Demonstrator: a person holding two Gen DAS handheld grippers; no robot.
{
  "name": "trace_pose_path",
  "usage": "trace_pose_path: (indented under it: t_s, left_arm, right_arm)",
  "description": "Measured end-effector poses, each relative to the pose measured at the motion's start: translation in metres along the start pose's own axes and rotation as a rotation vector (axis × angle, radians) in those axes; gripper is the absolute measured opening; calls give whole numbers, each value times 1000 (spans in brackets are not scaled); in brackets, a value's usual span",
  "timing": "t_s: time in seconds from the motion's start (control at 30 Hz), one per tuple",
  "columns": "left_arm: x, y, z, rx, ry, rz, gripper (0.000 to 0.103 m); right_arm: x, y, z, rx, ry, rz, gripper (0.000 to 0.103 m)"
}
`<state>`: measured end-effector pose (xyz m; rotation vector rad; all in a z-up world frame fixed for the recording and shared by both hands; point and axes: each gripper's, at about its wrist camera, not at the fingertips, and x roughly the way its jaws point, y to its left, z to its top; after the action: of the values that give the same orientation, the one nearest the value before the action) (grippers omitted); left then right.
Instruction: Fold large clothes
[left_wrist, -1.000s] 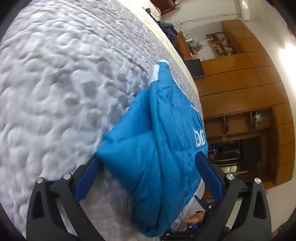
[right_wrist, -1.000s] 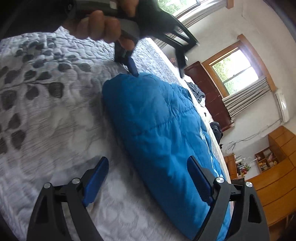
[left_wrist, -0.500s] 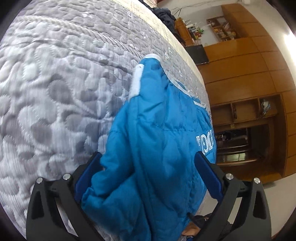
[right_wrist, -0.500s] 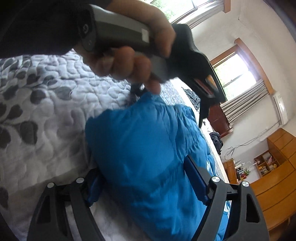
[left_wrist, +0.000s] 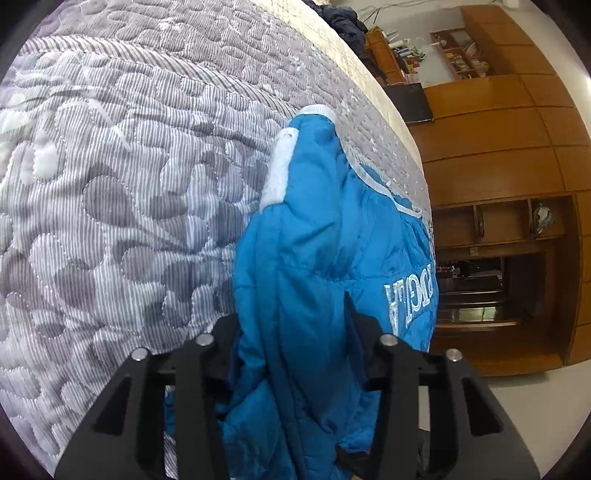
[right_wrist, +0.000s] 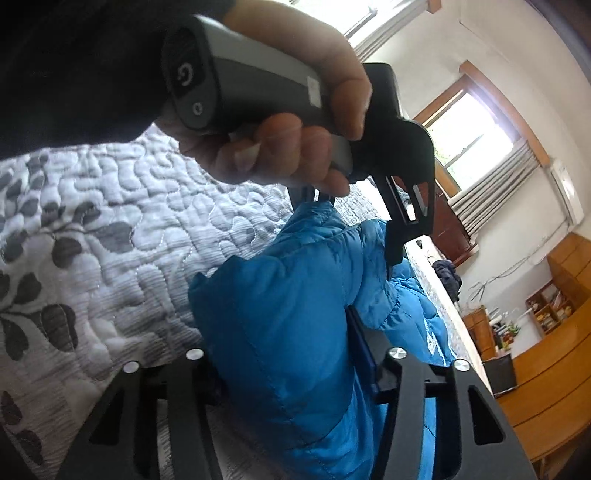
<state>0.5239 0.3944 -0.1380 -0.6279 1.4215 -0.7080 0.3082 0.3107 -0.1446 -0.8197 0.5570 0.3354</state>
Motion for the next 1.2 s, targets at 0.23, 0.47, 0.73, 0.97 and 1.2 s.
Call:
trace_pose_path:
  t_s: [0.23, 0.47, 0.73, 0.97, 1.2]
  left_arm:
    - [-7, -17, 5, -5, 1, 40, 34]
    - [-17, -48, 9, 5, -8, 93, 30]
    - [-29, -88, 14, 32, -25, 147, 30]
    - [-34, -122, 14, 53, -38, 189, 29]
    - [-35, -152, 8, 74, -53, 229, 29]
  right_arm:
    - [-14, -14, 6, 56, -22, 24, 45]
    - [-29, -42, 13, 122, -58, 36, 41]
    - [-52, -73, 16, 212, -109, 38, 40]
    - [-68, -96, 12, 280, -143, 36, 39]
    - [-82, -119, 1, 345, -177, 31, 38]
